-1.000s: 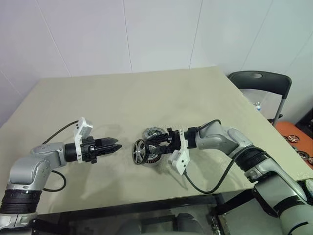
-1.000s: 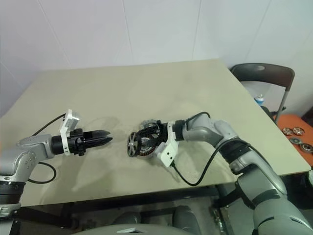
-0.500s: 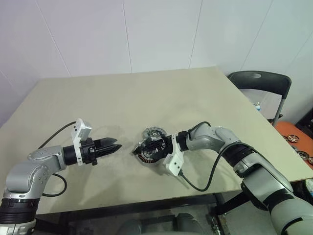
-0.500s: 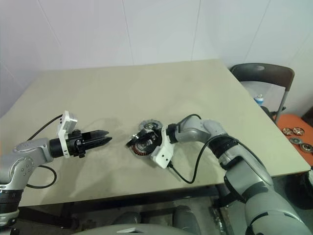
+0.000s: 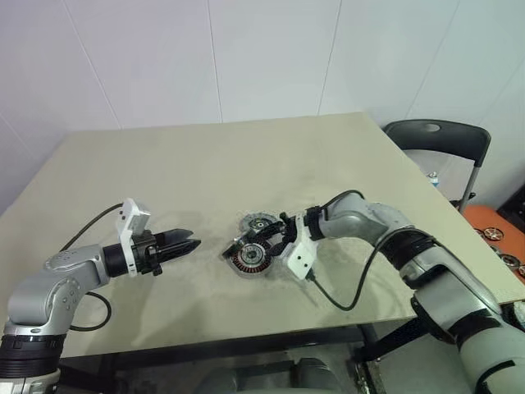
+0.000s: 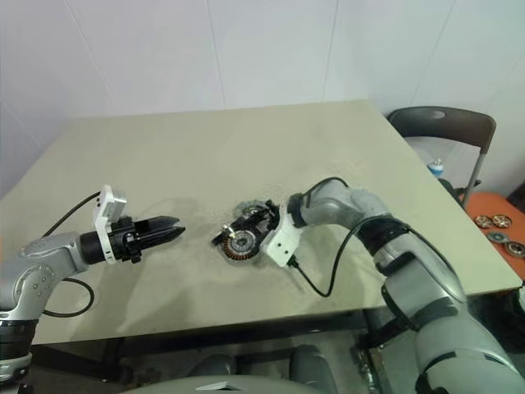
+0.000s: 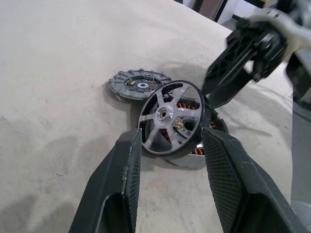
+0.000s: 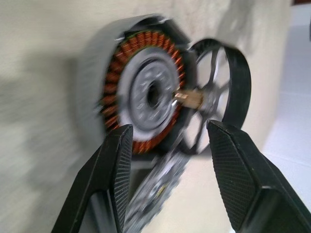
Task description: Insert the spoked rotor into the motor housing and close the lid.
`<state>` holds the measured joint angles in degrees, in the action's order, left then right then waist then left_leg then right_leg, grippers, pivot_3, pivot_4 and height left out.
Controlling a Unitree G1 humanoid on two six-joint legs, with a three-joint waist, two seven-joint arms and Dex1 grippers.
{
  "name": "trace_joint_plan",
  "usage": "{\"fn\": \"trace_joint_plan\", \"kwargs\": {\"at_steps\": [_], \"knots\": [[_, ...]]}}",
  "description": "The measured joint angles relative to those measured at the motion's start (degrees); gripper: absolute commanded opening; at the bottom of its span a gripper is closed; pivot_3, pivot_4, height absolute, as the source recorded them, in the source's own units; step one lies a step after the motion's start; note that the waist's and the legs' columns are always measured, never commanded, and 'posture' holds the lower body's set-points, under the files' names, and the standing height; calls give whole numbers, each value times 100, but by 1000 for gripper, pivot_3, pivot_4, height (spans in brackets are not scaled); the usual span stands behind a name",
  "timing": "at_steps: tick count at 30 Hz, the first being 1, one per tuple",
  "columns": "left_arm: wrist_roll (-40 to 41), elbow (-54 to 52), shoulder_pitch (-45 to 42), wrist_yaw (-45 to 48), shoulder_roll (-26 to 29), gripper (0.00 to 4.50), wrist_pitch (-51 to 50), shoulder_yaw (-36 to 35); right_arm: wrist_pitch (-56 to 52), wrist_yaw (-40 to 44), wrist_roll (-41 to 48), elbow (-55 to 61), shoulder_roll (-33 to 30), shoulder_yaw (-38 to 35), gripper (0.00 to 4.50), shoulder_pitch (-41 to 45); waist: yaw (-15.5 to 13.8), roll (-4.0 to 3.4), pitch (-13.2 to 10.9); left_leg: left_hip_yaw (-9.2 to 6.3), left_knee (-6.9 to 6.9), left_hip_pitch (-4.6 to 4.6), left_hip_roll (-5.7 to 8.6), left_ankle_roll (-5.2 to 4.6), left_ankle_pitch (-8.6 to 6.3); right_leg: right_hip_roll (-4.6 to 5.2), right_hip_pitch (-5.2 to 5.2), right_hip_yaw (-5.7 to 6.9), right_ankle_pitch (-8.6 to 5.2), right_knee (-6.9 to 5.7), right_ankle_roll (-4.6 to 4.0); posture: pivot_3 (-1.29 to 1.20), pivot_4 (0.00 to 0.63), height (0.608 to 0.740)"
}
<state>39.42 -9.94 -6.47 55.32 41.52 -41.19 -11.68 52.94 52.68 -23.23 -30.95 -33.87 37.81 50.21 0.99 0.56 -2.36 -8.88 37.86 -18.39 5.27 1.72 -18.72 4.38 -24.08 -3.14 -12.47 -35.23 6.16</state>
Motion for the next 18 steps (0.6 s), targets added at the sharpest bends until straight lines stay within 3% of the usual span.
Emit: {"fn": "trace_joint_plan", "kwargs": {"at_steps": [5,11,18], "knots": [[-17,90,-89,34,-3,2091,53,25,-497,749,582,610,-84,2,2532,-257,27,-3,-2,6,-2,4,-3,0,0,-2,-2,-1,0,-6,0,0,0,740],[-45,191,-203,69,-26,2091,80,137,-604,389,280,582,449,-28,2532,-85,-5,-3,-2,5,-1,4,-4,3,2,-5,-5,-1,2,-10,-2,0,0,740],[-52,210,-220,81,-26,2091,123,139,-594,130,74,465,597,-95,2532,152,-17,-2,-1,5,-3,-2,-3,3,2,-4,-10,-1,2,-5,-2,0,0,740]]}}
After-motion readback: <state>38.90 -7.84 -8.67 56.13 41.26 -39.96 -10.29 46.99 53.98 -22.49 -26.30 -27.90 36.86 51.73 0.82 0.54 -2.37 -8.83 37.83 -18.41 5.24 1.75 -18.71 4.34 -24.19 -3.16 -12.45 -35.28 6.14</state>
